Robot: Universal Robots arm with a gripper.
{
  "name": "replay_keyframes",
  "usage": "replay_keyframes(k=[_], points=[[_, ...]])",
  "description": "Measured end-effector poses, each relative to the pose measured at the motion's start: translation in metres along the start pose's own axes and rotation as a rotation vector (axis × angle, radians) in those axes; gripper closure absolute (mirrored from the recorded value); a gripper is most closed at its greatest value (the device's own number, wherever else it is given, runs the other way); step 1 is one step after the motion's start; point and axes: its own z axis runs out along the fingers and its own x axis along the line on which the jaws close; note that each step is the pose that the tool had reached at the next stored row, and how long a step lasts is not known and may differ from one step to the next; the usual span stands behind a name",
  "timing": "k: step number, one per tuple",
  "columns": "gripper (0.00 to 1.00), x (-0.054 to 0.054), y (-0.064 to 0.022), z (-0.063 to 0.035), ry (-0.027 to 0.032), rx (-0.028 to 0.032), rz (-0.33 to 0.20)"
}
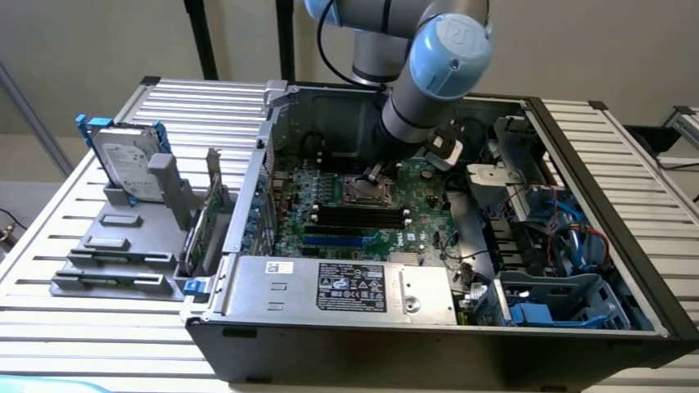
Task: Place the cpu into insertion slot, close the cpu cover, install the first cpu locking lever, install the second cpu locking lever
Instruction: 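Install the first cpu locking lever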
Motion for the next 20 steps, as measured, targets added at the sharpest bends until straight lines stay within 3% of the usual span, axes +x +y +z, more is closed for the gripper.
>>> replay_keyframes(k=[3,7,20], points=[[0.89,-0.001,0.0006,0.001,0.0131,0.0085,-0.005],[0.89,-0.002,0.0013,0.0019,0.0218,0.0152,-0.01],[0.89,-0.008,-0.0002,-0.0081,0.0215,0.0171,-0.013]])
